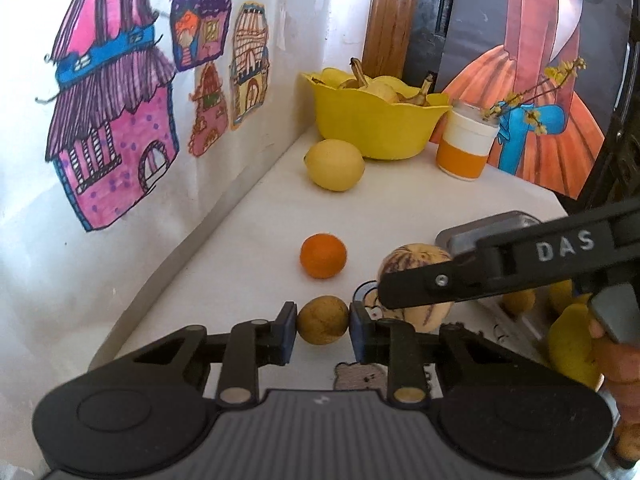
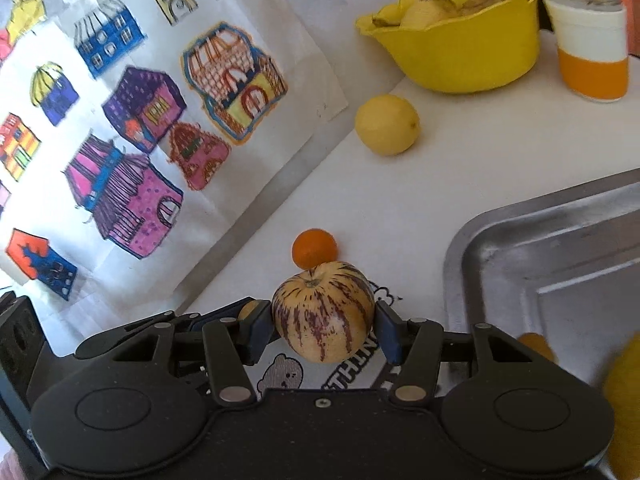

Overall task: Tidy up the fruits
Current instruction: 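Grasp the striped pepino melon with the right tool while the left tool grasps the small brown fruit, then carry the melon and brown fruit over the tray and open both tools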

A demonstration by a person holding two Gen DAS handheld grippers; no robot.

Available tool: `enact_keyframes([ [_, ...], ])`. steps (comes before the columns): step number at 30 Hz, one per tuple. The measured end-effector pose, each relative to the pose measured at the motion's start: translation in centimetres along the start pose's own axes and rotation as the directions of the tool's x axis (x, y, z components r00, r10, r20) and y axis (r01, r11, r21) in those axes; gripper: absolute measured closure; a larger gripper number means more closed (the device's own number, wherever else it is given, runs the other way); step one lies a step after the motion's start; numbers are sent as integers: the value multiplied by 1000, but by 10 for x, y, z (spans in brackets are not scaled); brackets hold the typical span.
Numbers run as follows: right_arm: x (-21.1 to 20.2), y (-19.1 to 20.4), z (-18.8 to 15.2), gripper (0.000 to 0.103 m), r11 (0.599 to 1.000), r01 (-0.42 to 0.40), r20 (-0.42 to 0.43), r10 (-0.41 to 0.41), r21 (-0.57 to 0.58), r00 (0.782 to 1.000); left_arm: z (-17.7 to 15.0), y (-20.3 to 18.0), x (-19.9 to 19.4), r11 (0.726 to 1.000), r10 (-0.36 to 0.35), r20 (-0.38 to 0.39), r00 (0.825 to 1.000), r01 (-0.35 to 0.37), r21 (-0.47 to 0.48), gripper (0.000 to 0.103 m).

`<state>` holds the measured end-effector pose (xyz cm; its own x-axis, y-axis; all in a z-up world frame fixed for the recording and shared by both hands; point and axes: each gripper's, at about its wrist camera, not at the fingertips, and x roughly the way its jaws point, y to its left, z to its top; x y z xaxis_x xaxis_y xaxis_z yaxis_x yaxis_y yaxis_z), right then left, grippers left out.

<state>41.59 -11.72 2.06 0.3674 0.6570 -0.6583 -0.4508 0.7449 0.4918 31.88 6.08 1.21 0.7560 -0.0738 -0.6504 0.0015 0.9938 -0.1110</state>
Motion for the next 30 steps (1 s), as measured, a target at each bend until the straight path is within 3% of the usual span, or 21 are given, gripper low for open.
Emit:
enact_keyframes([
  [5, -39, -15, 7, 47, 1000, 10, 95, -11, 13, 995, 8, -18, -3, 1000, -1, 19, 1000, 0, 17, 73],
  [14, -103, -82, 10, 47, 988, 51, 252, -87, 146, 964, 26, -57, 10, 998, -35, 44, 998, 36, -42, 73],
  [21, -124, -130, -4, 47, 970, 113, 279, -173, 217, 945, 35, -88, 30, 998, -53, 50, 997, 55, -44, 73],
  [30, -126, -160, -21, 47, 960, 129, 265, -195, 247, 944, 38, -116, 62, 998, -67, 7, 998, 67, -21, 73],
])
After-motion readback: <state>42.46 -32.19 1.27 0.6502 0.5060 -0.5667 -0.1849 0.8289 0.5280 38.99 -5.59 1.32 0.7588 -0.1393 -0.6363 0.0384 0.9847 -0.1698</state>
